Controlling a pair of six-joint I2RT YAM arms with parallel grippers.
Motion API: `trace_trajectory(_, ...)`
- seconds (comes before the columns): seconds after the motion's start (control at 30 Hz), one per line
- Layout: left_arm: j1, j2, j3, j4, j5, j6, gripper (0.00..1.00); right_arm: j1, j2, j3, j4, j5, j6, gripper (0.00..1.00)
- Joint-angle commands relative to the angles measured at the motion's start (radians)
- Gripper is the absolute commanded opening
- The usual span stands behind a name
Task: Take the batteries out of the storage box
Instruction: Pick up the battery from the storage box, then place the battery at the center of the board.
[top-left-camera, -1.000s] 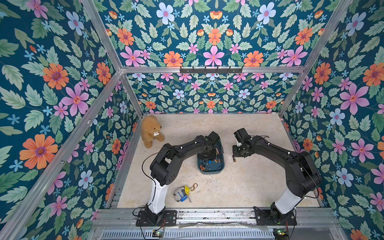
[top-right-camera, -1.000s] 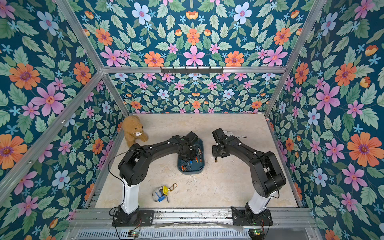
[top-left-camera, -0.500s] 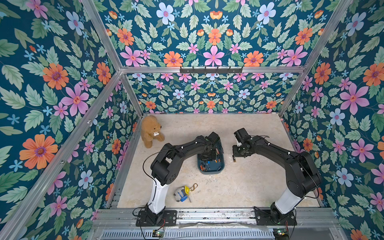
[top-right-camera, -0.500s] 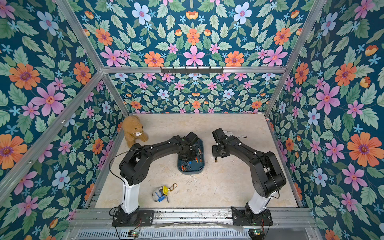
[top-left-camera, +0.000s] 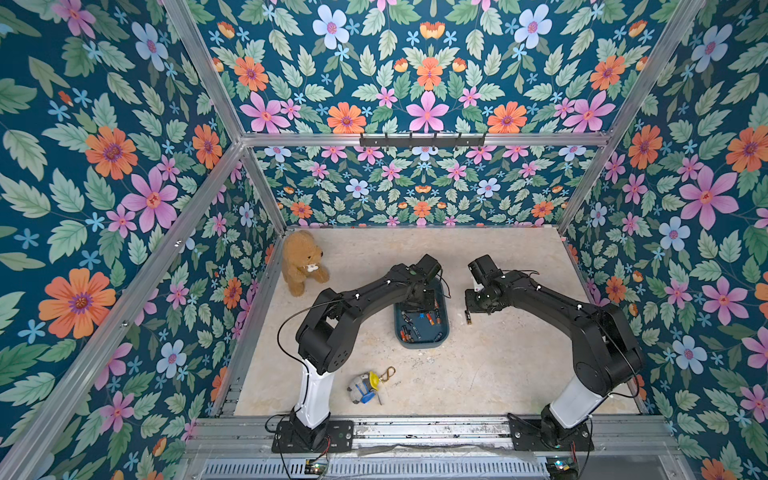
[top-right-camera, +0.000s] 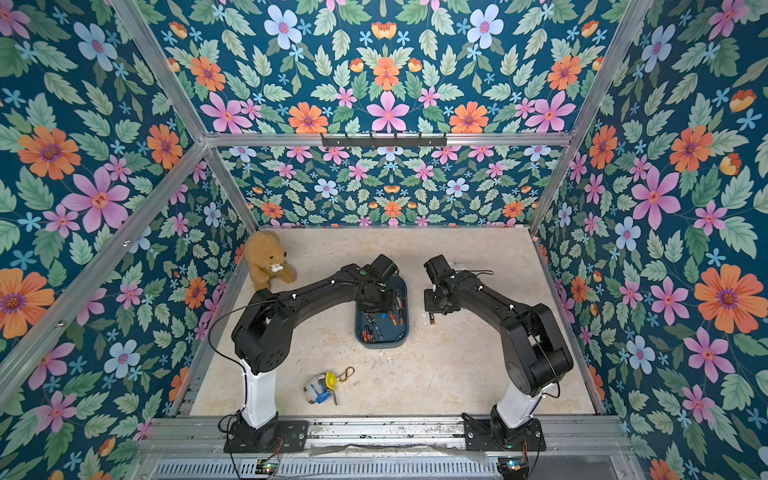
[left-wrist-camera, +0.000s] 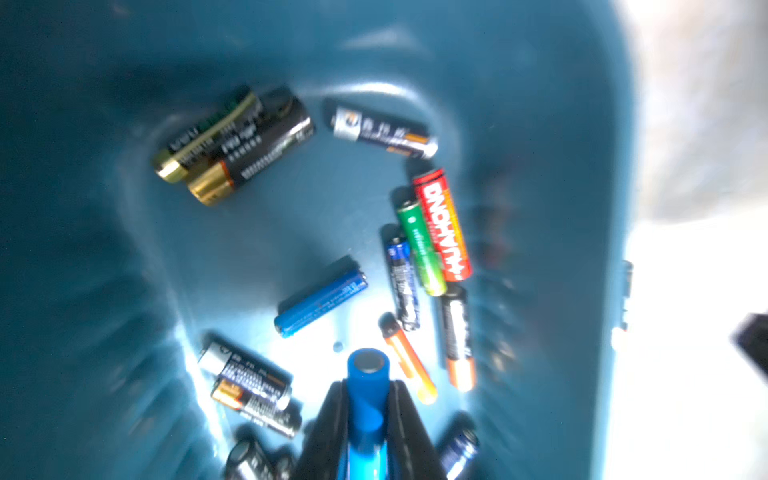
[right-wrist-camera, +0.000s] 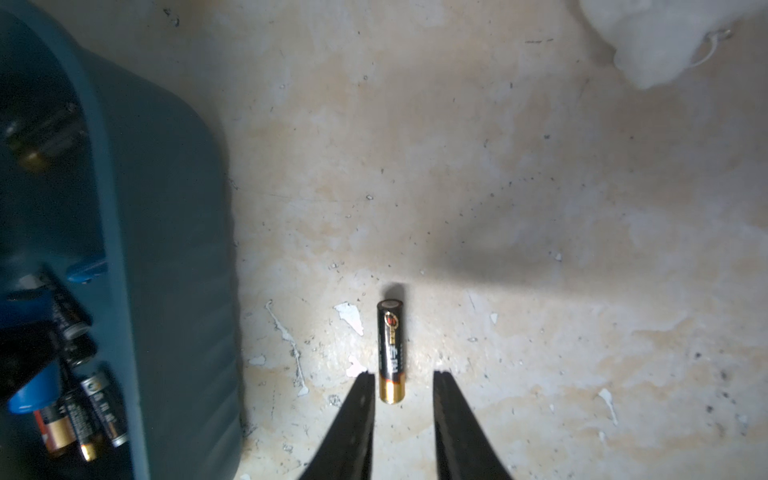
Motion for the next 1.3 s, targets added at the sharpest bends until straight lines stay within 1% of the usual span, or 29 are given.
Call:
trace_trajectory(0.0,0.008,-0.020,0.011,-0.032,-0.002,0.013,0.16,0.001,-0.007,0.012,-0.009,-0.006,-0.002,0.30)
trace_trajectory(0.53,0.105,-0.148,-0.022,-0.056,0.003,0.036,0.16,0.002,0.010,0.036,-0.010,-0.022,-0.001,0.30)
trace_trajectory(0.83,0.173,-0.232,-0.088,-0.062,0.004,0.057,0.16,0.003,0.017,0.035,-0.010,-0.021,-0.004,0.30)
trace_trajectory(1.27,0.245,-0.293,-0.208,-0.050,-0.002,0.091,0.16,0.003,0.027,0.045,-0.017,-0.021,-0.004,0.30)
